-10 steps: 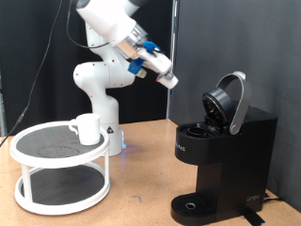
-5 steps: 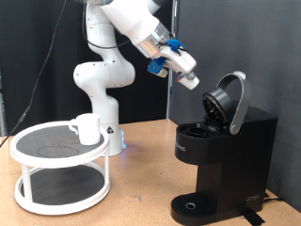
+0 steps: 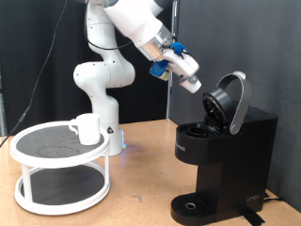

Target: Make a cup of coffee with the keurig machine

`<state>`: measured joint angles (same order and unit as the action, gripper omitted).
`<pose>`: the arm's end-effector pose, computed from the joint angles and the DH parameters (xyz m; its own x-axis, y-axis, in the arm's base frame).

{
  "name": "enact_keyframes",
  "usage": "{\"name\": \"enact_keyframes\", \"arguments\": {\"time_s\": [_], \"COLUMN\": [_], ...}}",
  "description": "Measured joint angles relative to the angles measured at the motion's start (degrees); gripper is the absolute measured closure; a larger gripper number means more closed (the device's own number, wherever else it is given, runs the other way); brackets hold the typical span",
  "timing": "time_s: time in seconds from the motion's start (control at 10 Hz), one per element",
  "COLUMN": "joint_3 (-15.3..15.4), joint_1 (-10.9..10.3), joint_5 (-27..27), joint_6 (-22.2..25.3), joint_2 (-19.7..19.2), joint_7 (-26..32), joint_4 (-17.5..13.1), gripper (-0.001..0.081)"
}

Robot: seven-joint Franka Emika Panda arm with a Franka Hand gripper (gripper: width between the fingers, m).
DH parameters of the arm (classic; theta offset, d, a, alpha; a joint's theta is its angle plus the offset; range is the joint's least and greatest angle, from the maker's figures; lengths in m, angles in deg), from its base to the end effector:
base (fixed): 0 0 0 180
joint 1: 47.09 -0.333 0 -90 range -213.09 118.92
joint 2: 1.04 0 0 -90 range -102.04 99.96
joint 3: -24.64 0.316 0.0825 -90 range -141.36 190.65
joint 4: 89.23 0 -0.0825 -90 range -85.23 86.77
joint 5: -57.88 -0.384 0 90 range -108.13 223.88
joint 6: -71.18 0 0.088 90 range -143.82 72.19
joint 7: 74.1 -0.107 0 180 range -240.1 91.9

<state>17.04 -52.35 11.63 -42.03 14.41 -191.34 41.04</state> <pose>0.4732 0.0237 0.4821 -0.7213 -0.4402 -0.5347 -0.6832 0.5793 0.4446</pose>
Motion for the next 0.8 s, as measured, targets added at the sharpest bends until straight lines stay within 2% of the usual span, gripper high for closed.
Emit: {"name": "enact_keyframes", "arguments": {"time_s": [0.5,0.8], "joint_3": [1.56,2.01], "joint_1": [0.00,0.00], "joint_5": [1.45,1.67], "joint_6": [-5.82,-7.75], "joint_2": [-4.23,-6.69], "joint_7": [0.81,0.95], "joint_4": [1.43,1.54], "gripper": [0.0409,0.0409]}}
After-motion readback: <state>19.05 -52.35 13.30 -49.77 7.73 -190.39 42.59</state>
